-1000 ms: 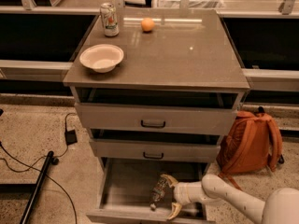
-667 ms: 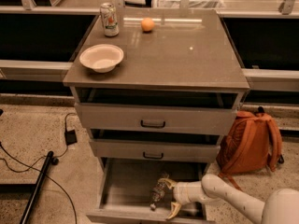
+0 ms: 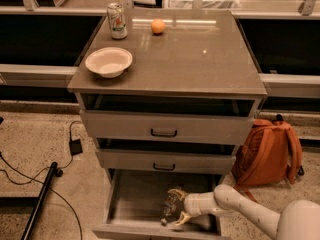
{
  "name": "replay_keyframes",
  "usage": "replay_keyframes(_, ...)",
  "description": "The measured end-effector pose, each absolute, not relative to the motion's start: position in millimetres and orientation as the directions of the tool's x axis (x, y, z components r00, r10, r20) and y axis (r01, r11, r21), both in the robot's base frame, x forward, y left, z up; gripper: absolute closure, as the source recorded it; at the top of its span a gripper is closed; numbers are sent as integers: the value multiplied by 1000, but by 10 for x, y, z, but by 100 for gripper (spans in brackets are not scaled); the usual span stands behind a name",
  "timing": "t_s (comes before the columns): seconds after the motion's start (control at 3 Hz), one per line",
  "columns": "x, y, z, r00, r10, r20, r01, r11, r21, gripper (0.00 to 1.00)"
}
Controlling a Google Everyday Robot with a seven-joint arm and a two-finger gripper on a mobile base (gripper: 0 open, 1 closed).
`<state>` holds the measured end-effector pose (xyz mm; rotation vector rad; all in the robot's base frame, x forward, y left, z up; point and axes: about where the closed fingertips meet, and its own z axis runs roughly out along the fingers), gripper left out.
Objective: Pick water bottle from bottom drawer and place on counter
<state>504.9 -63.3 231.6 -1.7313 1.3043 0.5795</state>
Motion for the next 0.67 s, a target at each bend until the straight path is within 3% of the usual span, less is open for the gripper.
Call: replay_keyframes(0.67, 5286, -412, 2098, 480, -482, -733, -873, -177, -455, 24)
